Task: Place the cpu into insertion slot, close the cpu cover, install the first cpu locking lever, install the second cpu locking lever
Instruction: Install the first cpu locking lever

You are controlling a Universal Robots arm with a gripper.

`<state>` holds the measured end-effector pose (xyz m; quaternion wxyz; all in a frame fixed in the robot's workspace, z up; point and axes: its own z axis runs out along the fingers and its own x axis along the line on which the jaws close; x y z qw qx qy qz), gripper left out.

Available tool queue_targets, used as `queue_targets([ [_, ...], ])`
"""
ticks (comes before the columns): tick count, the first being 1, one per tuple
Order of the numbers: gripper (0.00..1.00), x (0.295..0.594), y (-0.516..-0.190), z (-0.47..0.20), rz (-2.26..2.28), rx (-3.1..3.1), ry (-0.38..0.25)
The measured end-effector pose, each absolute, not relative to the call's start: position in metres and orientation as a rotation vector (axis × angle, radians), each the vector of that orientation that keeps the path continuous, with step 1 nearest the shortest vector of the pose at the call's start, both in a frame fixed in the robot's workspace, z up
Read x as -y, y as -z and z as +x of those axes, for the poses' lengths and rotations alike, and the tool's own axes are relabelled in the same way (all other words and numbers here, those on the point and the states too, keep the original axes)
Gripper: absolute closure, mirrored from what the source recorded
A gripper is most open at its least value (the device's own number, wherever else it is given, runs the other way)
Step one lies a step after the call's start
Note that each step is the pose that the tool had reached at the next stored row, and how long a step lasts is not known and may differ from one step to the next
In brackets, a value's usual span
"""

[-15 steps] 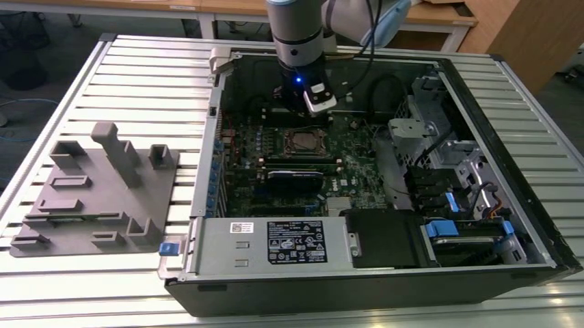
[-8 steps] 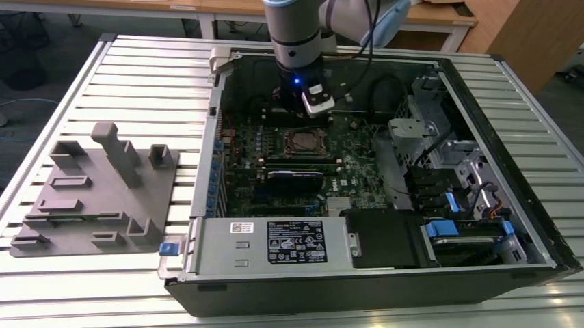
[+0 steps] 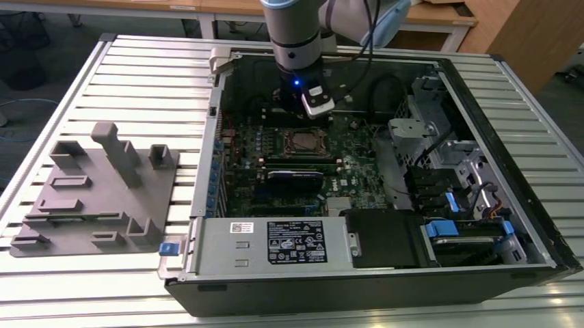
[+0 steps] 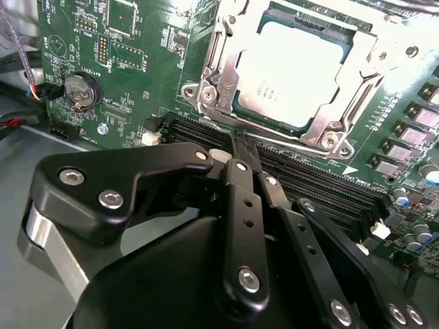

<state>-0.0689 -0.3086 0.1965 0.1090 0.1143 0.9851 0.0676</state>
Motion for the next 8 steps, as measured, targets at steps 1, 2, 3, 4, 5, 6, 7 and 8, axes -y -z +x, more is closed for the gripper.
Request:
queue_targets([
  [1,0.89,0.3088,-0.1964,-0.069,0.337,-2.897,-0.199],
  [2,0.89,0.309,-0.1962,-0.0691,0.338,-2.896,-0.199],
  [3,0.89,0.3091,-0.1959,-0.0692,0.338,-2.896,-0.198],
  [4,0.89,0.3091,-0.1955,-0.0694,0.339,-2.895,-0.198],
  [5,0.89,0.3091,-0.1949,-0.0696,0.341,-2.894,-0.198],
  [6,0.89,0.3091,-0.1943,-0.0698,0.342,-2.893,-0.198],
  [7,0.89,0.3092,-0.1935,-0.0699,0.343,-2.892,-0.197],
  [8,0.89,0.3092,-0.1928,-0.07,0.344,-2.891,-0.197],
])
